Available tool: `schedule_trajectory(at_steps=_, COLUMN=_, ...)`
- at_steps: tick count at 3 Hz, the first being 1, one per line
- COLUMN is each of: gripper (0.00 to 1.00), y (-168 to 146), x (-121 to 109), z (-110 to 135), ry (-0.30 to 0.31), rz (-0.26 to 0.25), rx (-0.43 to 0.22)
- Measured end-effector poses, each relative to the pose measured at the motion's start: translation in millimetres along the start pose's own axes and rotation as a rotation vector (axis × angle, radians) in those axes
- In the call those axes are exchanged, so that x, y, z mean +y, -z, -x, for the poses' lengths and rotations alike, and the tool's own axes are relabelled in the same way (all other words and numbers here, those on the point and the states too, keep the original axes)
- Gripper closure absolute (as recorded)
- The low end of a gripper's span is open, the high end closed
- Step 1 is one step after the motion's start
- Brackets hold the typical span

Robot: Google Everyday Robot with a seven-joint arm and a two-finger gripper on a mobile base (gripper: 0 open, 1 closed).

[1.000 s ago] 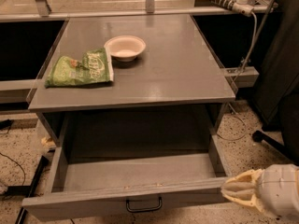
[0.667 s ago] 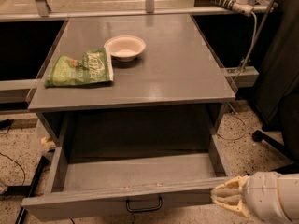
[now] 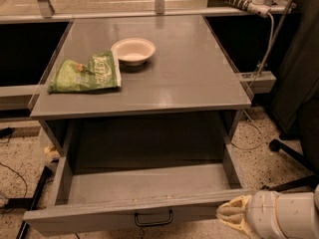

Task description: Close top drawer

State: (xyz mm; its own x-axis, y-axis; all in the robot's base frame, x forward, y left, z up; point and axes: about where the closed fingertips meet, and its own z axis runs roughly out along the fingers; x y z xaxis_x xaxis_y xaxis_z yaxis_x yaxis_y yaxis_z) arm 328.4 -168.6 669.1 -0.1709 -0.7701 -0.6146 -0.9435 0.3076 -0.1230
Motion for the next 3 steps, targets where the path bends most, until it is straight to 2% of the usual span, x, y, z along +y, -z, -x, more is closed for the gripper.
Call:
schedule_trajectory(at_steps=1, gripper=0.81, y=0.3, x=-1.3, z=-0.1, ry=0.0, rz=-0.005, rx=0.001)
schedule_trajectory(at_steps=3, gripper=0.34, y=0.4, x=-1.3, z=-0.1, ry=0.0, rz=-0.006, rx=0.001)
